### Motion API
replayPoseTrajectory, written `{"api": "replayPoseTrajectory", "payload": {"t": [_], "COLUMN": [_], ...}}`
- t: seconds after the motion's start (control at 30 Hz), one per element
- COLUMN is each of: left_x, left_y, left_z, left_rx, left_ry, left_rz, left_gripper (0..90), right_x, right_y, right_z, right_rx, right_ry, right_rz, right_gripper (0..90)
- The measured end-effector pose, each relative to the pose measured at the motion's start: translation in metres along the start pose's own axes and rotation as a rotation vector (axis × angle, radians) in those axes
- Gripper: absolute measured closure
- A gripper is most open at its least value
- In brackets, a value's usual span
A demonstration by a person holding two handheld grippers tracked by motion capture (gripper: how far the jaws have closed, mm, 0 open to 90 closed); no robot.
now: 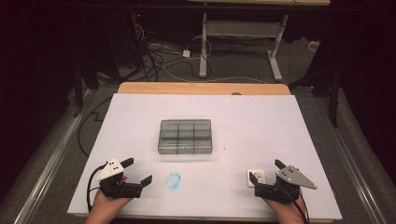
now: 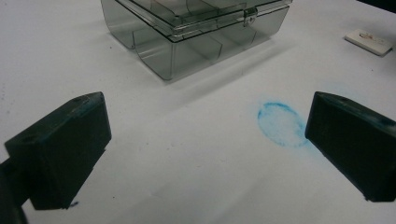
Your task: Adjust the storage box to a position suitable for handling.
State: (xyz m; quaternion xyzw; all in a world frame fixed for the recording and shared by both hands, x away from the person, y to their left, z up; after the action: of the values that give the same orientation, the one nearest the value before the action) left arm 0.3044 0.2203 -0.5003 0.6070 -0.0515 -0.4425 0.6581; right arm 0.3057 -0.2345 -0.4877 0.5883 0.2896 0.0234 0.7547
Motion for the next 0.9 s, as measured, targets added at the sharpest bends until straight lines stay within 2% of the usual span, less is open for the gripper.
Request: {"api": "replayPoseTrajectory", "payload": {"t": [0.27, 0.37, 0.5, 0.77, 0.9], "left_x": [0.0025, 0.0024, 0.0018, 0.0023, 0.0057], "left_y": [0.0018, 0.0031, 0.0037, 0.0039, 0.0052], "left_z": [-0.0006, -0.001, -0.0029, -0.0027, -0.0021], "left_rx": [0.01, 0.015, 0.005, 0.0, -0.009], "left_ry": [0.002, 0.003, -0.005, -0.01, 0.02], "left_rz": [-0.016, -0.019, -0.019, -0.032, -0.036], "left_gripper": [0.3, 3.3, 14.4, 30.5, 41.6], "right_x": [-0.0055, -0.0061, -0.0052, -0.0039, -0.0042], "right_y": [-0.0011, -0.0016, -0.0033, -0.0037, -0.0047], "right_z": [0.0028, 0.0036, 0.0042, 0.0028, 0.0027], "right_rx": [0.014, 0.013, 0.01, 0.007, 0.006], "right_ry": [-0.013, -0.014, -0.014, -0.001, 0.003], "right_rz": [0.0, 0.002, -0.007, -0.009, -0.01], "right_gripper": [0.0, 0.0, 0.0, 0.0, 0.0]}}
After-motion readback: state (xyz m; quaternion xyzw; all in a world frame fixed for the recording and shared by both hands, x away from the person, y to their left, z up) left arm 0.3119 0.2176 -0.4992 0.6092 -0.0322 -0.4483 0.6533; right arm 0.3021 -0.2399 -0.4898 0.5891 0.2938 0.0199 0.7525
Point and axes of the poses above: each handheld gripper's, and its own axes: x roughly forward along the jaws, y roughly out of its top, z roughly to its right, the point moved 4 cm from there along x, roughly forward along the jaws, and after that the axes turned 6 degrees about -x, right-handed, at the moved point
